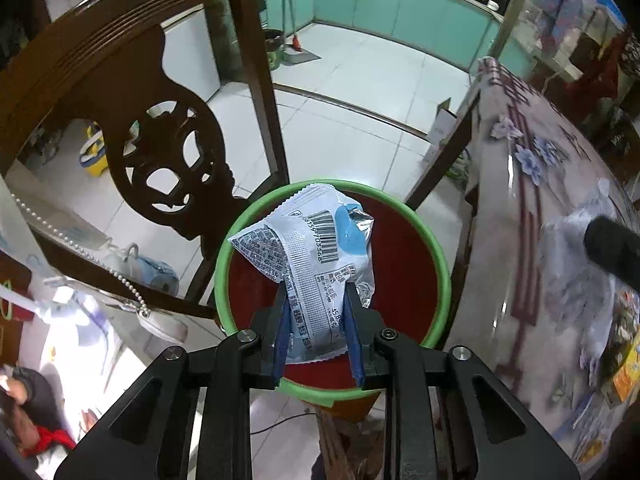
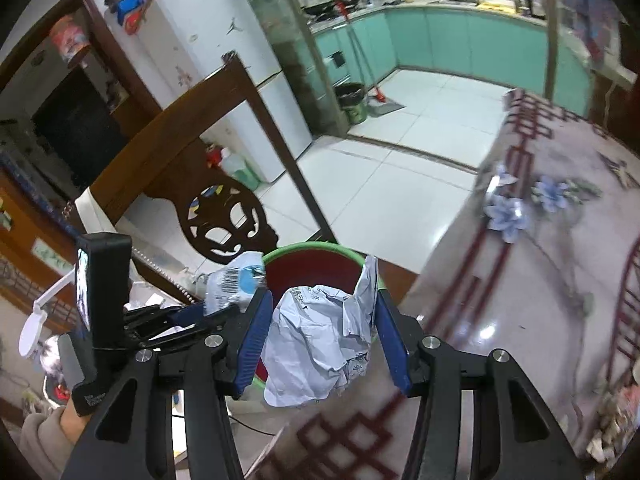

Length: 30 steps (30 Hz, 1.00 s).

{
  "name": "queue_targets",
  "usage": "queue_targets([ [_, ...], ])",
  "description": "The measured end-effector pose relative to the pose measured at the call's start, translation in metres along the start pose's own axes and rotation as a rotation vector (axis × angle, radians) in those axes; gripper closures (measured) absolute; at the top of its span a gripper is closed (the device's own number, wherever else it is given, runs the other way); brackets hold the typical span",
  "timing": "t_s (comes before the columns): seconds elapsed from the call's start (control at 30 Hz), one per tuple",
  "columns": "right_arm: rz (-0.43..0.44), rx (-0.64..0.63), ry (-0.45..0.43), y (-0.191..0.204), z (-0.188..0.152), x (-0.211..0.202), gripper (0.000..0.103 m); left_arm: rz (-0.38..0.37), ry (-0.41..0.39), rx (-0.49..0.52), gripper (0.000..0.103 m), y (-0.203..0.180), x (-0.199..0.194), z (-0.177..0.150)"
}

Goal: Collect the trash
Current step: 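Carry both items over the red bucket and open both grippers, then return both tools to the table and grasp the orange-printed wrapper with the right gripper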

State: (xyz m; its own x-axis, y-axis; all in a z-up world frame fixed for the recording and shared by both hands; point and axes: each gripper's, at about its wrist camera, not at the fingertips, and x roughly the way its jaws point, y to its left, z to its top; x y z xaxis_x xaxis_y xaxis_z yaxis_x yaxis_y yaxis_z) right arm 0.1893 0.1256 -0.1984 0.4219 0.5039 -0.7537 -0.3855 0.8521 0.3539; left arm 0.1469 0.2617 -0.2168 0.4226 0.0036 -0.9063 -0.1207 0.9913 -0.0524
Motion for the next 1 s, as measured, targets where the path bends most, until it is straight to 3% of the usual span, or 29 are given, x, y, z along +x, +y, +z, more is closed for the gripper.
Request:
queue_targets([
  [0.07, 0.025, -0.013, 0.022, 0.003, 0.002, 0.011, 0.045, -0.005, -0.004, -0.015, 0.058, 0.002, 0.001, 0.002],
  [0.1, 0.025, -0.017, 0.021, 0.004, 0.002, 0.014, 0.044, -0.002, -0.005, -0.016, 0.033, 0.003, 0.001, 0.003],
  [0.13, 0.025, -0.020, 0.016, 0.006, 0.003, 0.016, 0.041, 0.000, -0.016, -0.015, 0.022, 0.003, 0.000, 0.003],
  [0.23, 0.030, -0.015, 0.007, 0.007, 0.003, 0.018, 0.035, 0.010, -0.037, -0.007, 0.022, 0.002, -0.004, 0.005],
  [0.37, 0.003, -0.004, -0.009, 0.005, 0.003, 0.007, 0.035, 0.001, -0.040, -0.011, 0.022, 0.001, -0.005, 0.006],
  [0.57, -0.082, 0.070, -0.105, -0.022, -0.011, -0.055, 0.035, -0.011, -0.066, 0.054, 0.022, -0.020, -0.017, 0.004],
  [0.77, -0.249, 0.210, -0.182, -0.068, -0.054, -0.141, 0.035, -0.076, -0.099, 0.150, 0.022, -0.067, -0.029, 0.001],
  [0.87, -0.379, 0.289, -0.194, -0.094, -0.092, -0.188, 0.035, -0.120, -0.112, 0.208, 0.021, -0.099, -0.038, -0.004],
  [1.0, -0.596, 0.442, -0.145, -0.132, -0.169, -0.242, 0.030, -0.204, -0.120, 0.299, 0.017, -0.146, -0.053, -0.020],
])
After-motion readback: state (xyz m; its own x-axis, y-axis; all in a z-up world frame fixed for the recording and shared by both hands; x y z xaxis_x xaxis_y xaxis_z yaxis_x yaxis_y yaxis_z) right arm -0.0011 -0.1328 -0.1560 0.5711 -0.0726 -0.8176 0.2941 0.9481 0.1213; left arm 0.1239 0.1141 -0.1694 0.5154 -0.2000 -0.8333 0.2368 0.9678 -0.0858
